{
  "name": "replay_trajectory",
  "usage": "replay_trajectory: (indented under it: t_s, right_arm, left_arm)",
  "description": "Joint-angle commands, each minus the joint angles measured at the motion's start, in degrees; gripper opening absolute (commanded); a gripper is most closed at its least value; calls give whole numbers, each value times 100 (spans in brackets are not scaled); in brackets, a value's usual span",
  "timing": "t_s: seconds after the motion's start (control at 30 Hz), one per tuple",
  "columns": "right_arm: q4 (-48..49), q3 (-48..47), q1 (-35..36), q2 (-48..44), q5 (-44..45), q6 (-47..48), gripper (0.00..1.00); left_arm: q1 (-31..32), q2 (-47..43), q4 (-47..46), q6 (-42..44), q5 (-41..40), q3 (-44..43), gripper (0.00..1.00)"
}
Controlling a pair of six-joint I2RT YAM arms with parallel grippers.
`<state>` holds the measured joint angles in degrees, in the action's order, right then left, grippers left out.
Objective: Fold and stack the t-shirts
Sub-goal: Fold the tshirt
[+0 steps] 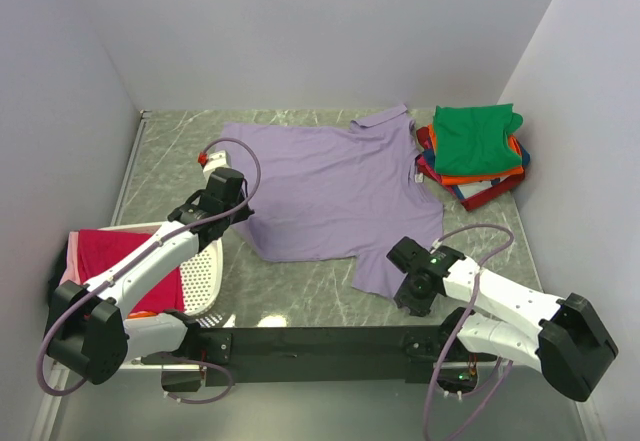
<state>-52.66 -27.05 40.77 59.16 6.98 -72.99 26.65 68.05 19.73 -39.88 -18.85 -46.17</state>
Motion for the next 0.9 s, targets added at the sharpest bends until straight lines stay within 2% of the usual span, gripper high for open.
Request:
replay_trajectory:
  t_s: [0.0, 0.13, 0.2, 0.23, 0.3, 0.73, 0.87]
  right_arm:
    - [107, 279, 71, 17, 75, -180, 38]
    - [2, 191, 132, -36, 163, -163, 25]
    - [-147, 42, 203, -44, 303, -180, 15]
    - [-182, -28, 229, -53, 365, -137, 7]
    - [-262, -256, 308, -36, 514, -84, 0]
    - [-446, -1197, 431, 43, 1665, 443, 0]
    - [-140, -1504, 414, 210, 2061, 988, 0]
  left_arm:
    - [-2, -152, -101, 42, 66, -15, 1]
    - [-2, -161, -83, 42, 57, -23, 1]
    - [-2, -161, -92, 33, 48, -6, 1]
    - [-2, -169, -92, 33, 22, -6, 0]
    - [-2, -161, -92, 33, 4, -6, 1]
    - [-11, -380, 102, -222, -505, 56, 0]
    - [-107, -196, 58, -240, -716, 47, 0]
